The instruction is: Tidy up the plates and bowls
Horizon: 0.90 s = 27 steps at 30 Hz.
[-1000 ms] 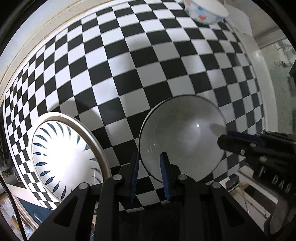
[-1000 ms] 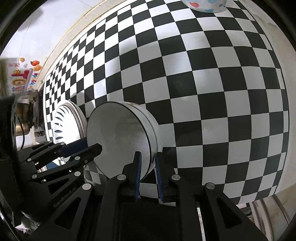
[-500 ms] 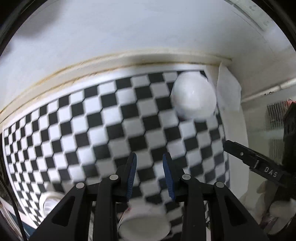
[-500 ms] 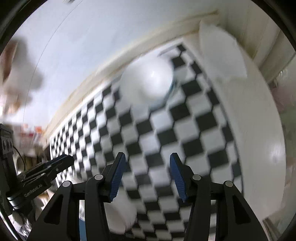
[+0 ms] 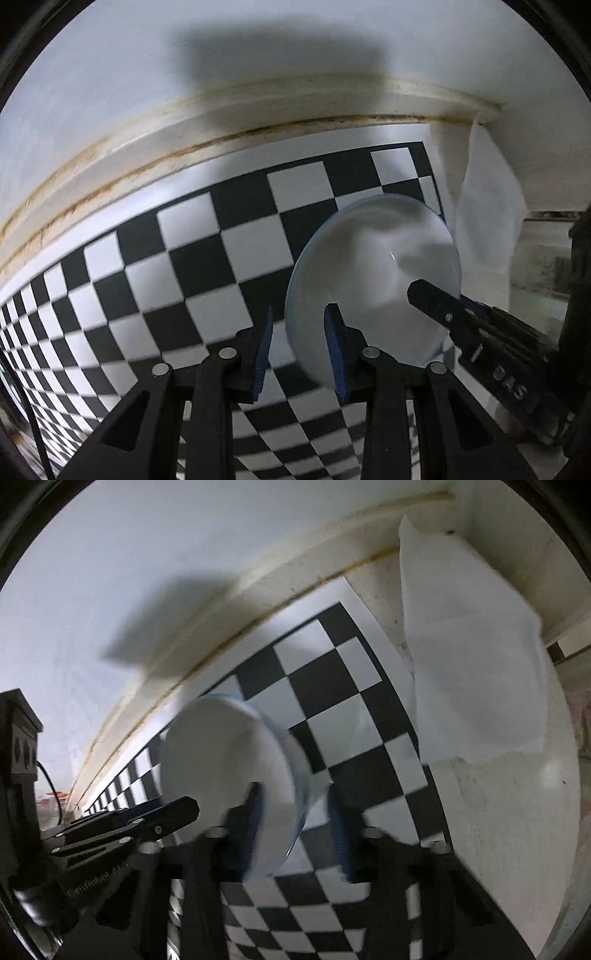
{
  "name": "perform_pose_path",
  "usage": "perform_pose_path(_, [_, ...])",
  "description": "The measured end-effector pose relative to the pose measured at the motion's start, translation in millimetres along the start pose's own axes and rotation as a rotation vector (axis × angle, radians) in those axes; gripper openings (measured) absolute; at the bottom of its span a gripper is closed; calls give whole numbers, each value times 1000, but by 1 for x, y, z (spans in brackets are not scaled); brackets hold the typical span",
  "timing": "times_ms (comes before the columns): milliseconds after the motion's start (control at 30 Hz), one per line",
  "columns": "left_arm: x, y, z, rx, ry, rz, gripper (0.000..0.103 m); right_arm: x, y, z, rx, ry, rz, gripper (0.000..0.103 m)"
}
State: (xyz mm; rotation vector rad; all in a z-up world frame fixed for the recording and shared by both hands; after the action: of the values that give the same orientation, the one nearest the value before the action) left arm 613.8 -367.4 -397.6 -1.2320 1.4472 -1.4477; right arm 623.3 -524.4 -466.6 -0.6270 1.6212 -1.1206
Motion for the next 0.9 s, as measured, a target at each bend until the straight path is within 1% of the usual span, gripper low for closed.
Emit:
perform_pose_path(67, [2, 3, 0, -1, 13, 12, 15, 4, 8, 4, -6, 12, 1, 13])
perform_pose_path(200, [3, -4, -6, 22, 27, 16, 15, 2, 7, 1, 1, -6, -7, 11])
perform_pose_path(367, [6, -20, -18, 54, 33, 16, 15, 1, 3, -8, -7, -14, 7, 11])
perform_pose_path(600, [9, -57, -55, 123, 43, 4, 15, -22, -31, -37, 38, -74, 9, 11])
perform_pose_path(733, [0, -82, -87, 171, 40, 2, 15, -43, -53, -61, 58, -125, 11, 12])
perform_pose_path(900, [-13, -105, -131, 198, 21, -5, 15, -59, -76, -96, 75, -182, 24, 12])
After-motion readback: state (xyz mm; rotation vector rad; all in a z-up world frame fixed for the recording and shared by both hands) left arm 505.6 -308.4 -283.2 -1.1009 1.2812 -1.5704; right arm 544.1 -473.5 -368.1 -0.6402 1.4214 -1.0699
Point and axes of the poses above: each gripper's, at about its wrist camera, not at the fingertips, and y roughly the way its jaws point, x to its right, z to its top, the point moved 5 cm from there along y, roughly the way its jaws point, and after that the axes turned 3 degrees about z, right-handed, at the moved point
